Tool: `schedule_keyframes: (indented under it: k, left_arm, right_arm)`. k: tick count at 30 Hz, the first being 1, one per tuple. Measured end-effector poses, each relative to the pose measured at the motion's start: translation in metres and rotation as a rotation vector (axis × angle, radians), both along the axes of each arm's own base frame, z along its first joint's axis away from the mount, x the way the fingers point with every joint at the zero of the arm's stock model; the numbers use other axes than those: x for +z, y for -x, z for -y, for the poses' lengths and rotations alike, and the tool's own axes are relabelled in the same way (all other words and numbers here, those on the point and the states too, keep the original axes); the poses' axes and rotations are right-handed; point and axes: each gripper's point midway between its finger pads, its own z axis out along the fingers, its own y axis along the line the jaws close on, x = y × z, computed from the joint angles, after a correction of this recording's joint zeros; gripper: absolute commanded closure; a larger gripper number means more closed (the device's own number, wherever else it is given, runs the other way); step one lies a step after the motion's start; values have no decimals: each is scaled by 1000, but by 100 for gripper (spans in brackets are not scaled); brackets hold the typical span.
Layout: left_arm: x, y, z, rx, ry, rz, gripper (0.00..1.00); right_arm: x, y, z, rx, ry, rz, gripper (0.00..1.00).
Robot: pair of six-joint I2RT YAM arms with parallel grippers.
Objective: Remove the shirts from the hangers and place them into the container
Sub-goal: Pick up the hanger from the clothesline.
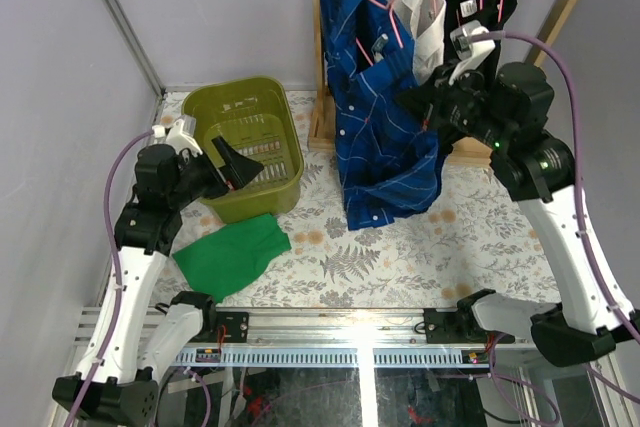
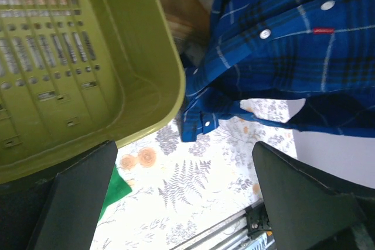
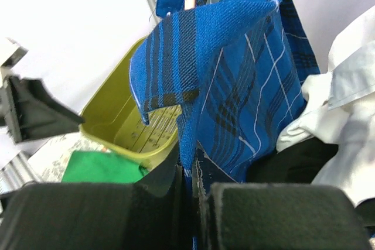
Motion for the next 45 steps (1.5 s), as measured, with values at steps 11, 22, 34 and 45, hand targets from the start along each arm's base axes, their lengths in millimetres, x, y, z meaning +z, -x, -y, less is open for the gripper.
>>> schedule_keyframes:
  k: [11, 22, 34, 45]
  left_arm:
    - [5, 3, 97, -274, 74, -58, 0]
    - [-50, -18, 184, -302, -43, -159, 0]
    - [-106, -67, 147, 49, -268, -170, 0]
    - [-90, -52, 92, 215, -298, -127, 0]
  right_arm:
    - [-63, 85, 51, -71, -3, 65, 100]
    - [-99, 111, 88, -210, -35, 112, 100]
    - [-113, 136, 98, -202, -26, 114, 100]
    - [-91, 176, 64, 80, 1, 31, 100]
